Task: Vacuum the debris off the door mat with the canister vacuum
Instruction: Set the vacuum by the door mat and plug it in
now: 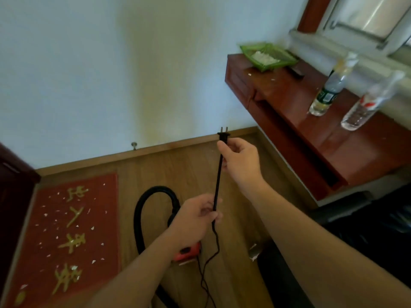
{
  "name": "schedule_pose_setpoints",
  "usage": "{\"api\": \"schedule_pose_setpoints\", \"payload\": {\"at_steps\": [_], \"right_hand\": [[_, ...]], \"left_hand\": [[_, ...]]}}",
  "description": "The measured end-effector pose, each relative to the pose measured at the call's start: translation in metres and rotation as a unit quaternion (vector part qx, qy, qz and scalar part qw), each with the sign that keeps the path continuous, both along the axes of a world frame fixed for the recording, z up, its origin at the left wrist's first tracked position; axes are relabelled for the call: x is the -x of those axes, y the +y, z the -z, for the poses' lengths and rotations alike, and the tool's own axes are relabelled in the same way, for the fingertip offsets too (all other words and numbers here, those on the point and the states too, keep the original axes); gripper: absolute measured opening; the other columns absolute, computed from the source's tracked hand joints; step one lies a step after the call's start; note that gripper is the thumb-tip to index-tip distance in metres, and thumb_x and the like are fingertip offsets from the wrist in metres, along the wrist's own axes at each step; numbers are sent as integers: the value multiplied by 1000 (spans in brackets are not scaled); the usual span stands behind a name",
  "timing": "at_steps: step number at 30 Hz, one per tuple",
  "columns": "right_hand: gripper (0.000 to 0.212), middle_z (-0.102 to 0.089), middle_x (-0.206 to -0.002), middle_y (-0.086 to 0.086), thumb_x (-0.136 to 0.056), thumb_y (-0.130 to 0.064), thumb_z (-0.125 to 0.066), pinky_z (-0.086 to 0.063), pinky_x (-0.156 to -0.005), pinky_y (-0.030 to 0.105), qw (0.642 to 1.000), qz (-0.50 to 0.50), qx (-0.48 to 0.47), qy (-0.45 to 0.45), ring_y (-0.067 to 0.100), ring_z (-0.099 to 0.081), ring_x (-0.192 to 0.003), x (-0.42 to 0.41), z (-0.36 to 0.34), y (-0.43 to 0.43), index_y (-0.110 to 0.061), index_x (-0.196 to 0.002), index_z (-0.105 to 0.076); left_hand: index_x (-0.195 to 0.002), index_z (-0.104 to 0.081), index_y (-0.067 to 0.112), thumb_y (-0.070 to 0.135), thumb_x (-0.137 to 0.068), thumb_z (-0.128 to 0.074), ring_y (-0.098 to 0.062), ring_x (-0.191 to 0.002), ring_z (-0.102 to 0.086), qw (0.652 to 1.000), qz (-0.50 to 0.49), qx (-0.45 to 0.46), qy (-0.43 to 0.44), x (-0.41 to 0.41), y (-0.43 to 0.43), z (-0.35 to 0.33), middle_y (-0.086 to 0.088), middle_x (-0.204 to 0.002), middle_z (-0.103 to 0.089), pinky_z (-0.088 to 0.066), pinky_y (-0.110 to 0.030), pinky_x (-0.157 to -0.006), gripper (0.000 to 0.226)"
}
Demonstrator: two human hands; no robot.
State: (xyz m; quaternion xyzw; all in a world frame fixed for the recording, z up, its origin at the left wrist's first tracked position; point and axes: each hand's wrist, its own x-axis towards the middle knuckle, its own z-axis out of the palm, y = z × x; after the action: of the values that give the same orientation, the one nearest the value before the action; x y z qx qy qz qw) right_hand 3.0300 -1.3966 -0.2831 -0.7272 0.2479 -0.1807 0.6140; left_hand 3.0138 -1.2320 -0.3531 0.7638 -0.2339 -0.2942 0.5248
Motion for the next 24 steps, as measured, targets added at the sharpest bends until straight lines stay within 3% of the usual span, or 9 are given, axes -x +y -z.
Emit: {"api": "schedule_pose_setpoints", "payload": {"at_steps": [7, 11, 15, 20, 24], "right_hand": [[0, -69, -81, -1, -97, -29, -68, -62, -74, 48, 999, 3, 13, -47, 13, -65, -70, 15, -97, 2, -29, -97, -68], [10, -70, -85, 3, -97, -28, -68, -64, -70, 42, 998, 5, 3, -70, 13, -65, -70, 24, -141, 5, -21, -104, -71], [11, -66, -79, 3, -97, -25, -68, -55, -56, 24, 995, 20, 5, -98, 10, -62, -63, 32, -181, 10, -17, -105, -69], [18, -64, -78, 1, -96, -25, -69, -58, -59, 30, 993, 45, 1, -113, 13, -62, -63, 48, -233, 21, -12, -109, -72], [20, -67, -84, 11, -96, -24, -70, -52, -53, 21, 988, 66, 12, -137, 14, -62, -64, 64, -273, 35, -8, -108, -73]], "left_hand": [[-116, -63, 23, -2, -99, -57, -6, -89, -72, 997, 16, 5, -73, 7, -1, -89, -1, -89, -75, -56, -24, -88, 31], [-119, -63, 25, 0, -98, -59, -7, -90, -72, 993, 18, -5, -119, 11, 3, -132, 3, -89, -75, -56, -30, -95, 32], [-122, -63, 24, 3, -99, -59, -3, -90, -72, 990, 20, -9, -143, 17, 10, -176, 3, -89, -75, -56, -24, -93, 32], [-125, -63, 21, 6, -99, -60, -2, -90, -71, 984, 50, 3, -173, 24, 20, -229, 4, -89, -74, -52, -15, -89, 30], [-124, -63, 20, 5, -99, -59, -4, -88, -72, 981, 77, 39, -176, 30, 30, -266, 3, -87, -73, -55, -18, -88, 29]]}}
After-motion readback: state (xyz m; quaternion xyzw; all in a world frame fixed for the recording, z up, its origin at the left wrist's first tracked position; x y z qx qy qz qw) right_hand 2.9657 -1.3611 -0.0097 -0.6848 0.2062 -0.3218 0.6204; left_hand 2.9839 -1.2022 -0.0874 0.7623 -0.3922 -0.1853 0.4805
